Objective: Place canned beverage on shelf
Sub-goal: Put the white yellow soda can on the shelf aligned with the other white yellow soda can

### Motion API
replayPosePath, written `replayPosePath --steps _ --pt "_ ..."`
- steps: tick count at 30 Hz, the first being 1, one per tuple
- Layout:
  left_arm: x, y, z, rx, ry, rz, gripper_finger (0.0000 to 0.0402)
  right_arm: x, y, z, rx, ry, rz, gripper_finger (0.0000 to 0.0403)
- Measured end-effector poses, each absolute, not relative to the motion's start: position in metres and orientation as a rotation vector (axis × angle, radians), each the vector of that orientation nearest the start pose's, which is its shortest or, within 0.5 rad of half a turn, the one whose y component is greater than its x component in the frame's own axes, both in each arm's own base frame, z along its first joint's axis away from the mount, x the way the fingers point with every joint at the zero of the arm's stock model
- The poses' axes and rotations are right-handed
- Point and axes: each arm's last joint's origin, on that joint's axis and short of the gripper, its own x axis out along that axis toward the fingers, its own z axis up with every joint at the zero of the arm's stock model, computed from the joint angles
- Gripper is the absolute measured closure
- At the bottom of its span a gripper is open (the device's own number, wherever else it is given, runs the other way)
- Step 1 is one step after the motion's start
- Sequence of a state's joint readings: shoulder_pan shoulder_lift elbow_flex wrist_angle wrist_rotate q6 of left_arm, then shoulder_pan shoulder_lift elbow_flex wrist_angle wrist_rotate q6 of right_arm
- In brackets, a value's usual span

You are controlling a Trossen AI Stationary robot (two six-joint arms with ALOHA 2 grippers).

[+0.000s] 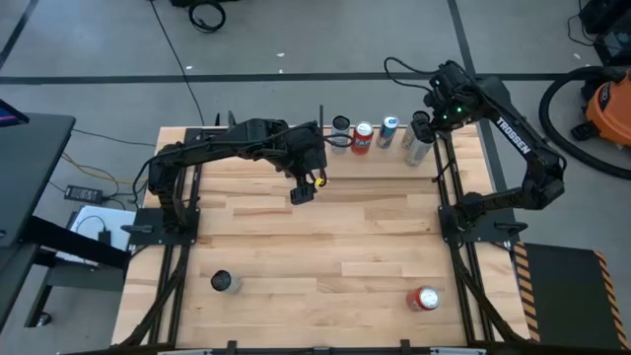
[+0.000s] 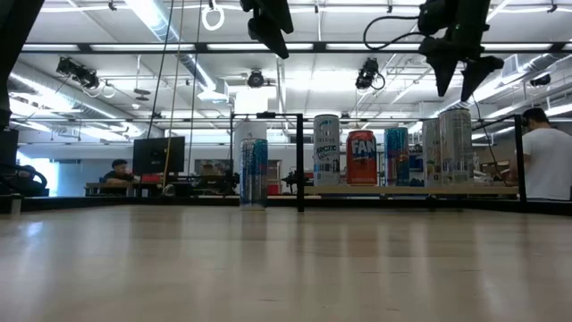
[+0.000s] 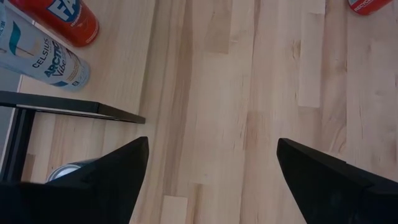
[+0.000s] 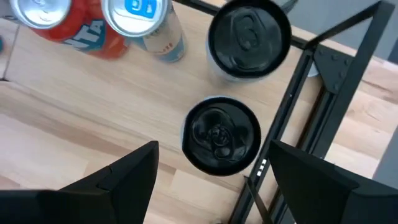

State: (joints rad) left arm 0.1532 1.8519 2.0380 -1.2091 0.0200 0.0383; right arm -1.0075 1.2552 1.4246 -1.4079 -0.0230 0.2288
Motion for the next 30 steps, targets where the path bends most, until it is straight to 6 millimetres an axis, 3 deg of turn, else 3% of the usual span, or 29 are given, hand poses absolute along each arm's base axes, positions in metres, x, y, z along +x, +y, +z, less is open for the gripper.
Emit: replayPosePath --steps 12,17,30 --pt "0.369 0.056 0.379 -0.053 1.023 0.101 0.0044 0.113 -0.164 0.361 0.874 1.034 -1.094 0.0089" --pt "0.367 0.056 0.378 -0.055 1.041 0.100 0.0044 0.113 -0.164 0.350 0.889 1.076 -1.090 0.0089" --pt "0.367 0.056 0.378 -0.054 1.044 0.100 0.0044 0.118 -0.163 0.344 0.893 1.086 -0.900 0.0089"
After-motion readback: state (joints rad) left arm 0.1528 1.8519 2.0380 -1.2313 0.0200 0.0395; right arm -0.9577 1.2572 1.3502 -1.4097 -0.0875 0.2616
